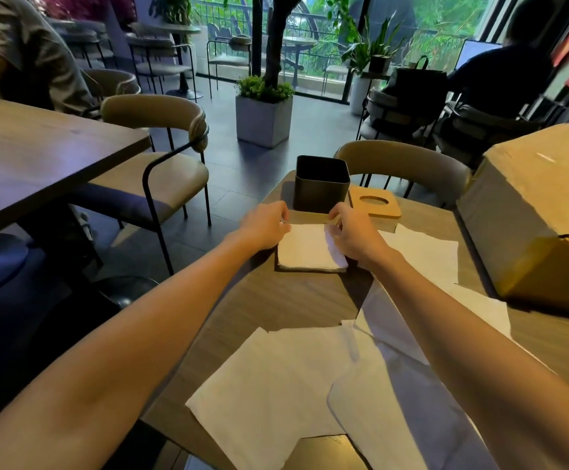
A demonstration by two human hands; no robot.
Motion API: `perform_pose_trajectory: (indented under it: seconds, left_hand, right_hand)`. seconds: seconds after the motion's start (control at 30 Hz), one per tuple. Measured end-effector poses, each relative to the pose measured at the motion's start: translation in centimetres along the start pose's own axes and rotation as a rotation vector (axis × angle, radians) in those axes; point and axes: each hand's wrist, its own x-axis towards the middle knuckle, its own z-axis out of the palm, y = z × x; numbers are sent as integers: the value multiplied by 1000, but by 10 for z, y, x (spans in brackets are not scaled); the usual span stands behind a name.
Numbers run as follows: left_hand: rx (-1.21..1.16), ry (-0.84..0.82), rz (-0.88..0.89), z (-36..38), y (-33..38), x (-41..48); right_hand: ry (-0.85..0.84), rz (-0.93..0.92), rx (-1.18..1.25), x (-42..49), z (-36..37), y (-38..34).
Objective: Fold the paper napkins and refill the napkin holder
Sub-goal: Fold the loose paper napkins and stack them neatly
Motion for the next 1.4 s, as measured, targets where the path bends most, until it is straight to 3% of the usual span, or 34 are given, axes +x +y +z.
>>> perform_pose_trajectory:
  seconds: [0.2, 0.37, 0.53, 0.63, 0.77, 0.97, 1.13, 1.4]
  left_hand:
    - [85, 22, 27, 3, 1, -5]
    - [229, 147, 112, 7, 7, -21]
    - [85, 112, 151, -8, 12, -37]
    - [-14, 52, 273, -27, 25, -58]
    - [-25, -158, 350, -53, 30, -92]
    - [33, -354, 308, -66, 16, -137]
    - [118, -503, 232, -75, 4, -178]
    - [152, -390, 142, -62, -6, -211]
  right_hand:
    - [70, -84, -148, -6, 9, 1]
    - [155, -108, -199, -10, 14, 0]
    - [144, -53, -77, -15, -2, -1]
    - [80, -133, -91, -28, -17, -9]
    - [-97, -293, -167, -59, -29, -31]
    - [-380, -444, -130, -109, -26, -65]
    - [-372, -527, -7, -138, 0, -72]
    - [-403, -625, 18, -146, 17, -88]
